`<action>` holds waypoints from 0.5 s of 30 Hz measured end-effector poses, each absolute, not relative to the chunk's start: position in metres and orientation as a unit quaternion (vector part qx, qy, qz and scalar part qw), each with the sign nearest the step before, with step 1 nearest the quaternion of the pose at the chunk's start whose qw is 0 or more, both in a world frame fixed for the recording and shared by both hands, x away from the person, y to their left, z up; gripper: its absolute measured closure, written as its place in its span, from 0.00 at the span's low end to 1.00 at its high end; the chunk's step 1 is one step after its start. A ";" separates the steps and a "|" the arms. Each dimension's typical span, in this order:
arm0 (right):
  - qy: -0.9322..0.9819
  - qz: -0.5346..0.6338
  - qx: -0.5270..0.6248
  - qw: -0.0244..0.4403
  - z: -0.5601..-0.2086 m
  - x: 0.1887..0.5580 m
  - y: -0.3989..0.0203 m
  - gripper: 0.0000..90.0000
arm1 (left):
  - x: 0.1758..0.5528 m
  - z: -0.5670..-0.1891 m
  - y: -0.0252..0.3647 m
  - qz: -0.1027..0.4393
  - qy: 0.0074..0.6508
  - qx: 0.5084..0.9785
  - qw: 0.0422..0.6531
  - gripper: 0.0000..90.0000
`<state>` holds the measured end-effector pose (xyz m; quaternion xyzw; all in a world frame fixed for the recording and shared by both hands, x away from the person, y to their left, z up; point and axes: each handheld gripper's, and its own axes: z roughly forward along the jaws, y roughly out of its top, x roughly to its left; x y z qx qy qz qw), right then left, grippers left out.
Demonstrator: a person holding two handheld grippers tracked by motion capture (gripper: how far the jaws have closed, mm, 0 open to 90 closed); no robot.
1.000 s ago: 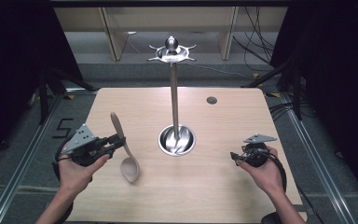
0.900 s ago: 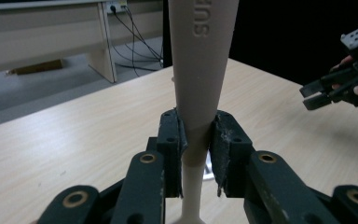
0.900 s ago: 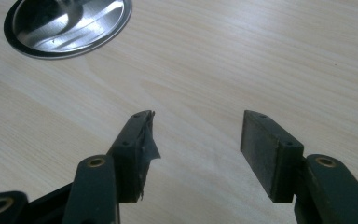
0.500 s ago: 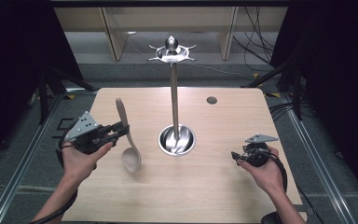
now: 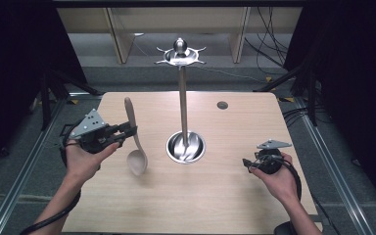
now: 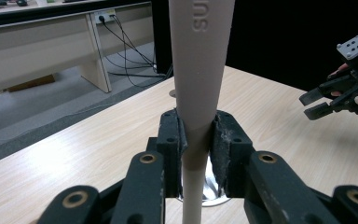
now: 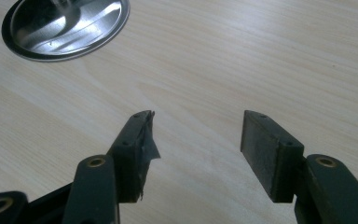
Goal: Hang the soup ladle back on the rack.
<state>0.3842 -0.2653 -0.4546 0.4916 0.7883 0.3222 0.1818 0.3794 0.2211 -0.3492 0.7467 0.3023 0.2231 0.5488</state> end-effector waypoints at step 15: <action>0.790 0.321 0.488 0.186 -0.453 0.384 -0.263 0.49 | 0.398 -0.339 0.220 0.203 0.270 0.767 0.546 0.82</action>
